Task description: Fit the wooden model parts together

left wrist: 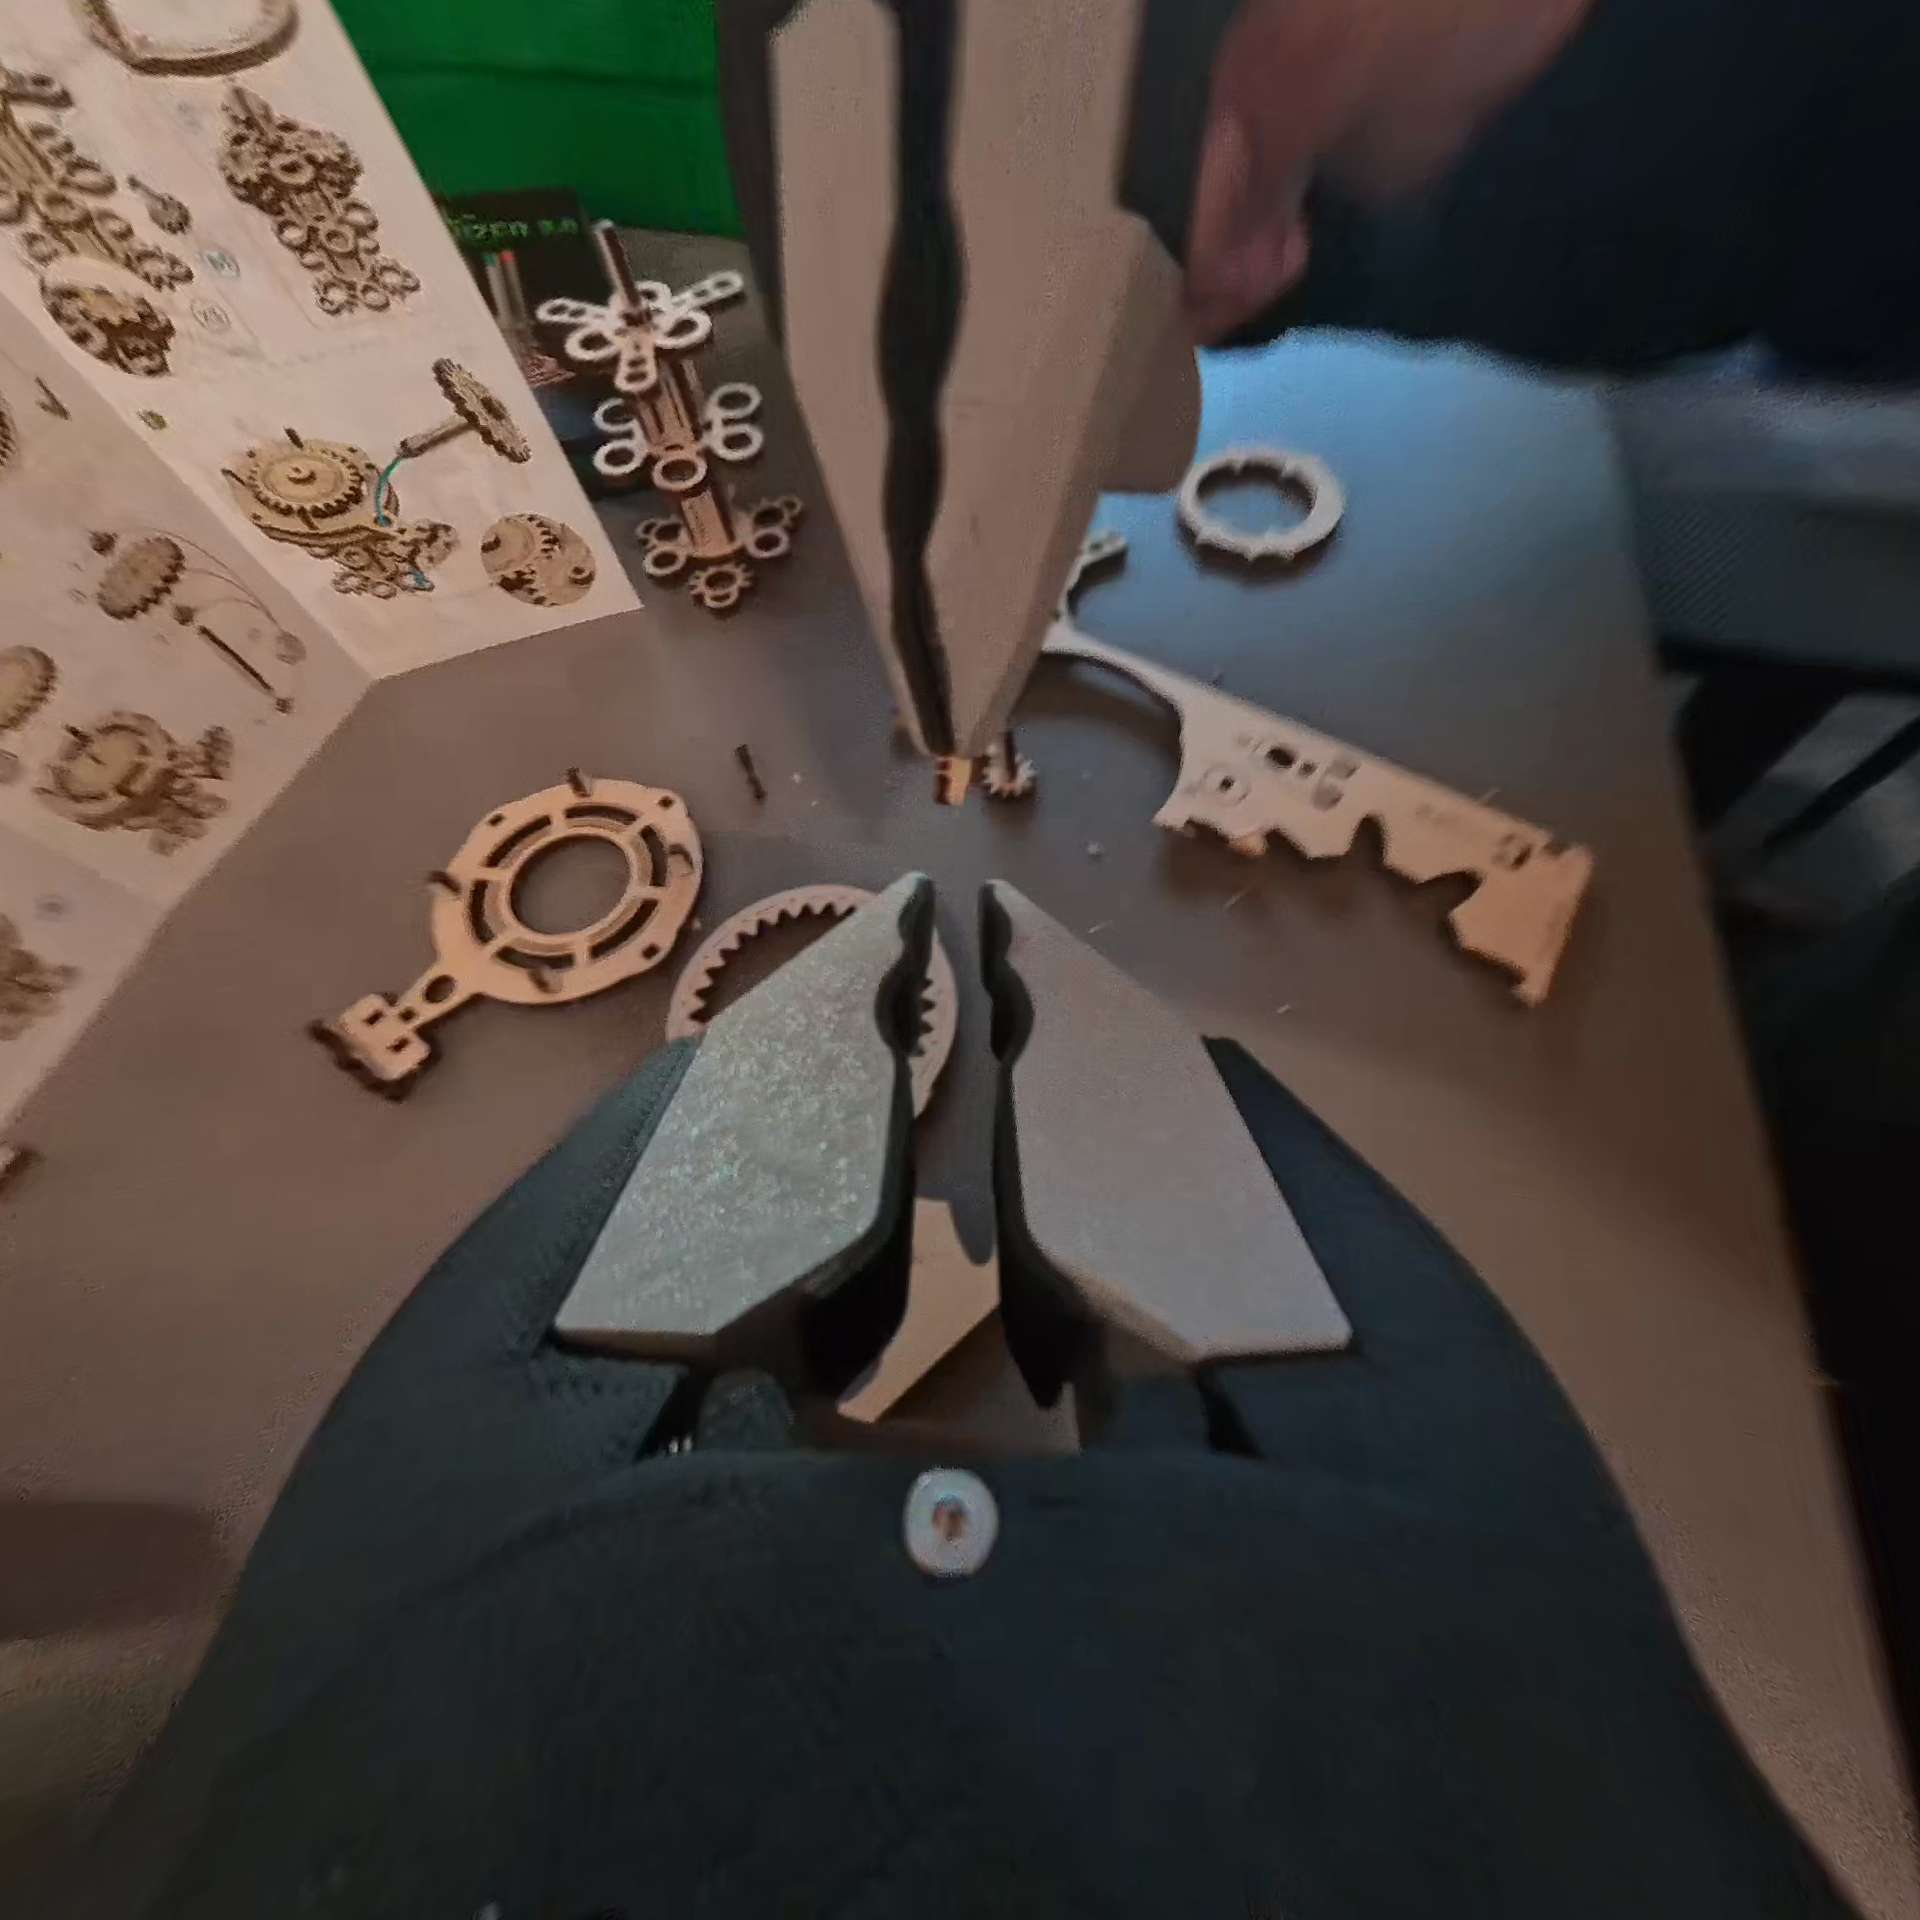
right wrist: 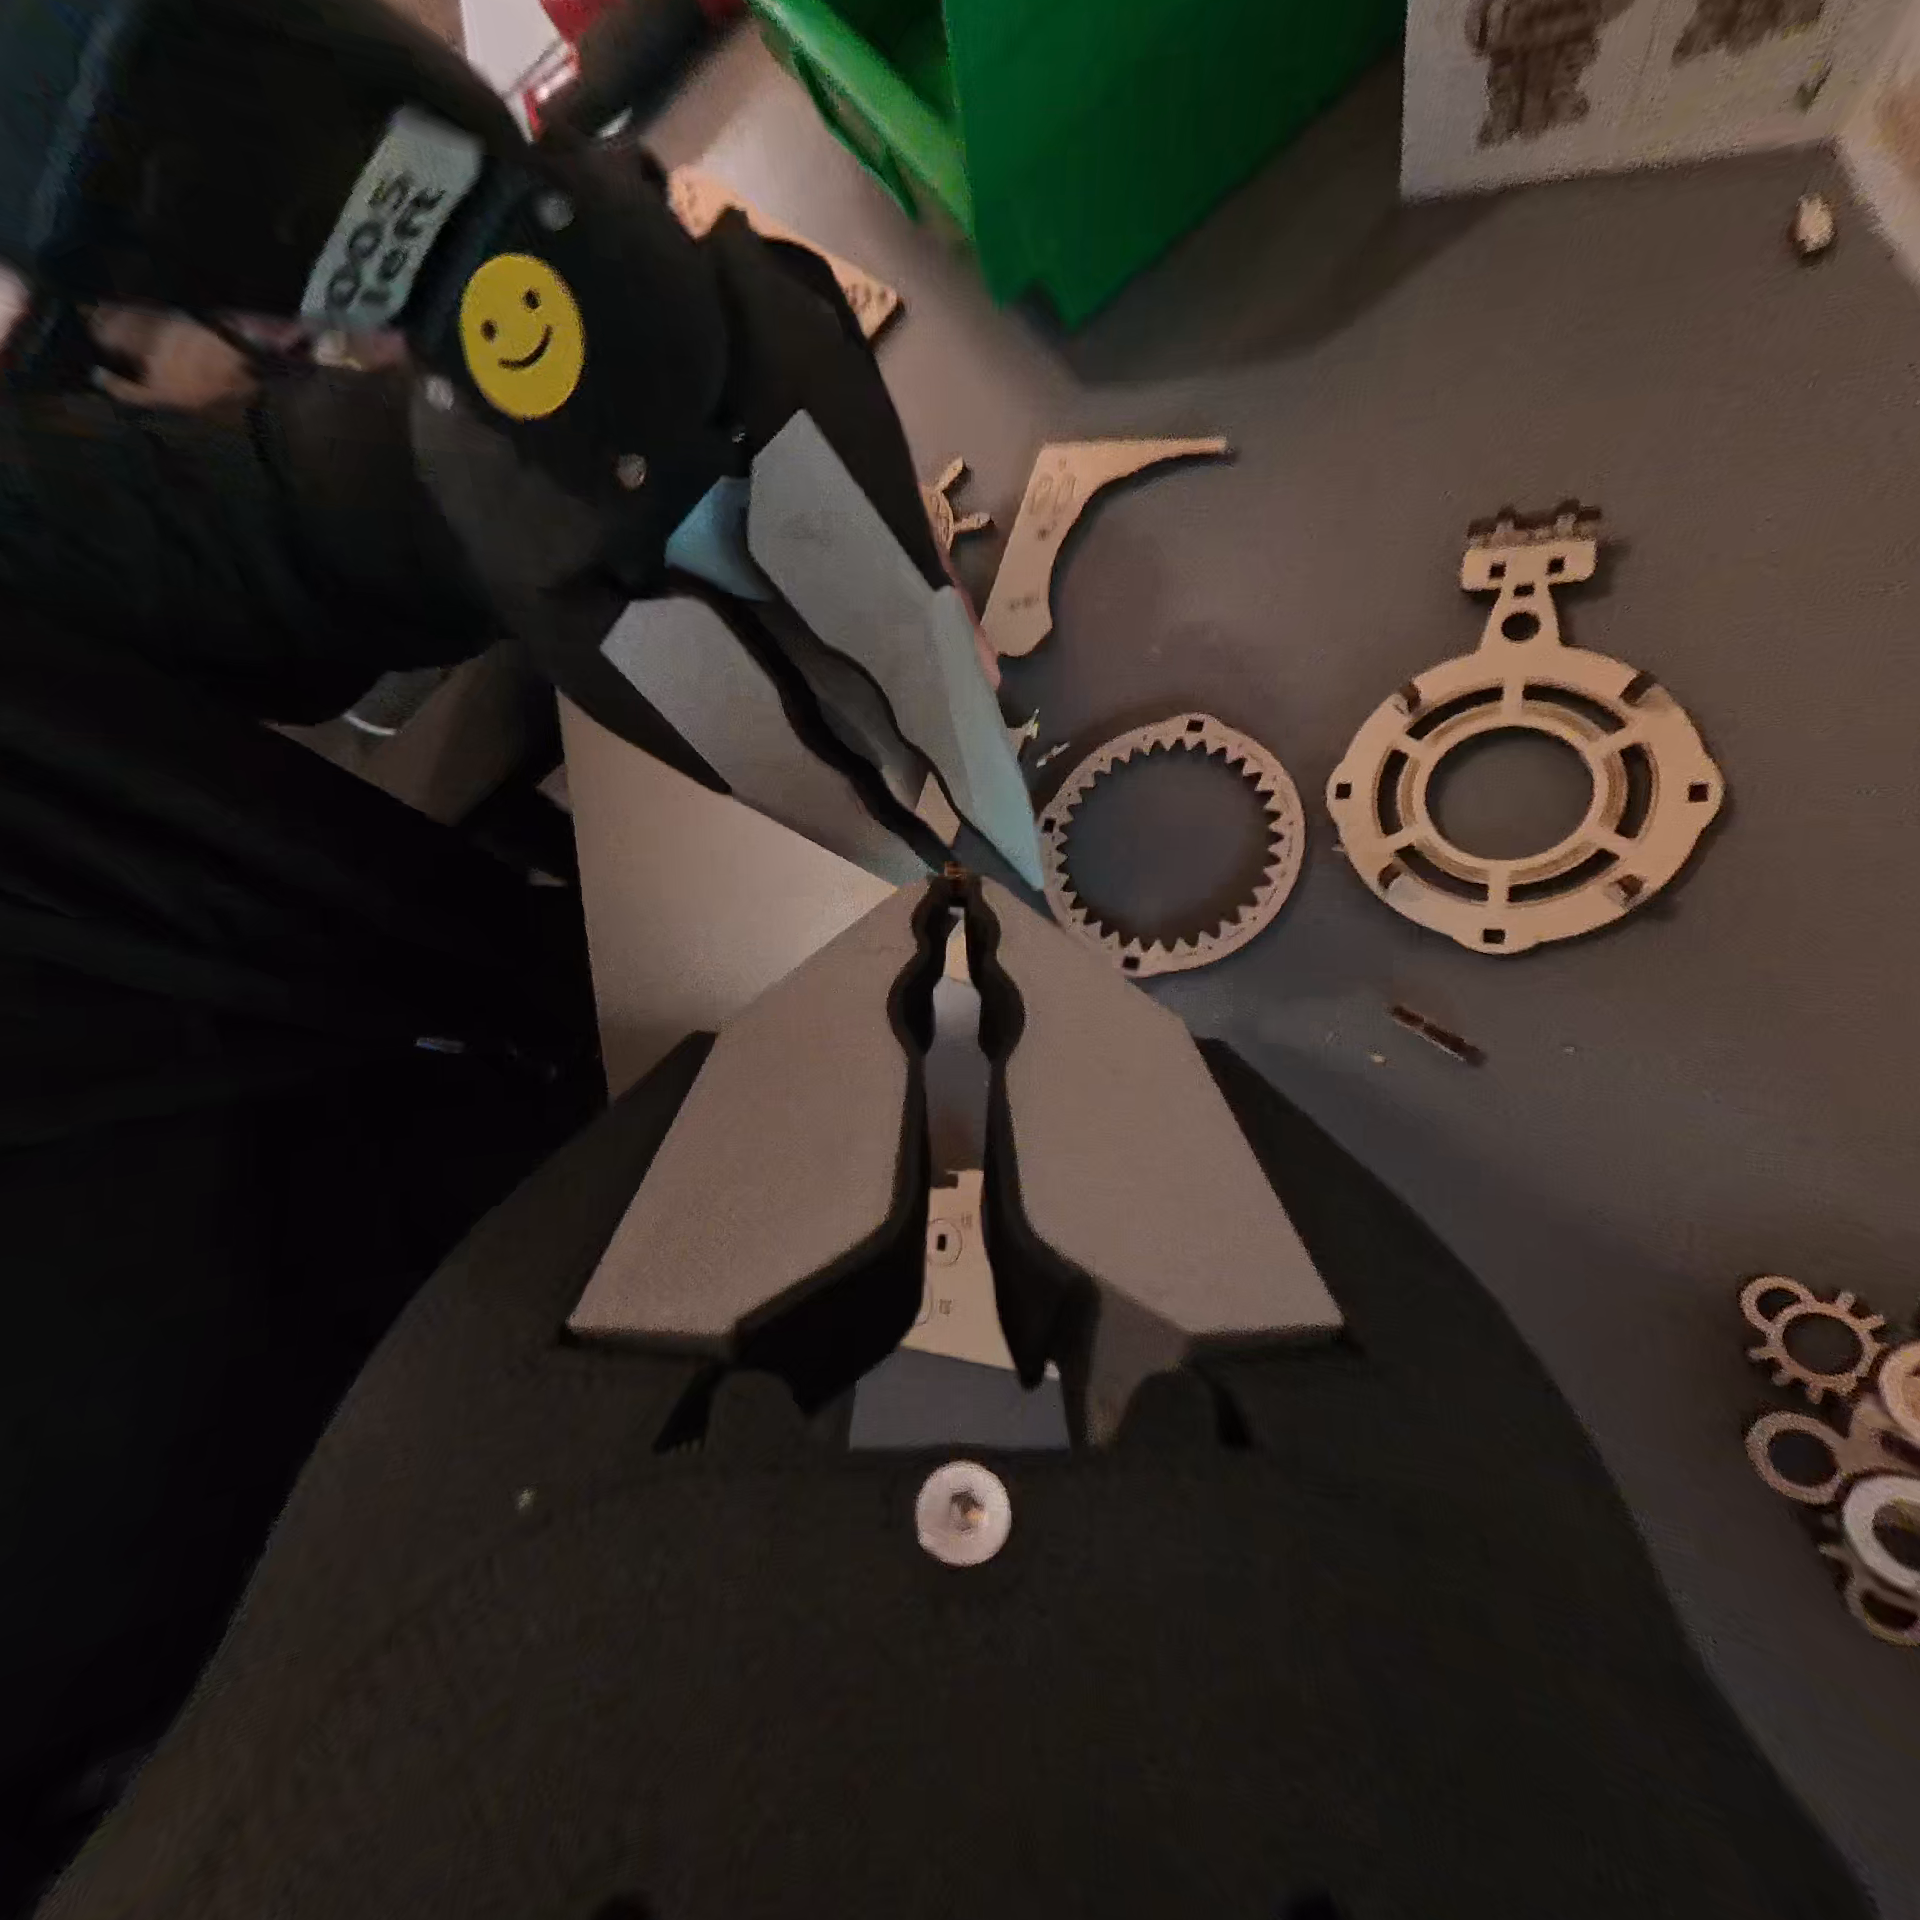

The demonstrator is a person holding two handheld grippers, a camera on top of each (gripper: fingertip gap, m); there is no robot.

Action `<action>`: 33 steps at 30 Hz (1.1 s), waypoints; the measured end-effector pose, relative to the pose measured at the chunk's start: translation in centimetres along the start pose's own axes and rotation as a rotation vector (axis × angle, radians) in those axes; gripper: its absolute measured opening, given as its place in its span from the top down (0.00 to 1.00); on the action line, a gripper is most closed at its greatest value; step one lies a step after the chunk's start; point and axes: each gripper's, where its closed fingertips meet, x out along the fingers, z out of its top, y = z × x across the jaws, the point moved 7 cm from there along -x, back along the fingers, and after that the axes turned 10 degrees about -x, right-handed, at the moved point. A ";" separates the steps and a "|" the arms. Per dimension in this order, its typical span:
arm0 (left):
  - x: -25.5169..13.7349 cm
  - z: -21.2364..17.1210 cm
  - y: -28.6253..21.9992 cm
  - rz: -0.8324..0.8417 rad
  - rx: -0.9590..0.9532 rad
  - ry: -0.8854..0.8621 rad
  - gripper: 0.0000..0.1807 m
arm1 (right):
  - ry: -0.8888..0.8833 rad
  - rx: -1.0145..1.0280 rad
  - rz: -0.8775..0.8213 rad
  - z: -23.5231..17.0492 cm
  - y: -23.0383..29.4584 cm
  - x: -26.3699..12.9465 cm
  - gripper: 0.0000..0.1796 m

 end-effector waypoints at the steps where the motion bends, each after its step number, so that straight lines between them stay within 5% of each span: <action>1: -0.3 0.3 0.1 -0.041 -0.050 -0.024 0.99 | -0.039 -0.039 -0.022 0.1 0.3 -0.2 1.00; 4: -1.1 0.9 0.2 -0.086 -0.095 -0.082 1.00 | -0.117 -0.105 -0.082 0.1 1.1 -0.6 1.00; 8: -2.0 0.7 2.3 0.118 -0.036 -0.044 0.97 | -0.131 -0.105 -0.184 -0.2 0.0 -1.7 1.00; 13: -4.1 1.5 5.2 0.217 -0.191 -0.162 0.88 | -0.156 -0.079 -0.252 -0.7 -3.3 -3.2 1.00; 24: -6.9 2.4 7.4 0.352 -0.280 -0.295 0.85 | 0.041 -0.187 -0.168 -2.5 -3.0 3.7 1.00; 27: -7.0 2.4 7.4 0.360 -0.275 -0.300 0.85 | 0.056 -0.186 -0.257 -2.1 -3.6 3.4 0.83; 33: -7.4 2.5 7.7 0.375 -0.285 -0.330 0.86 | -0.230 -0.095 -0.180 -1.1 -3.6 -0.7 0.79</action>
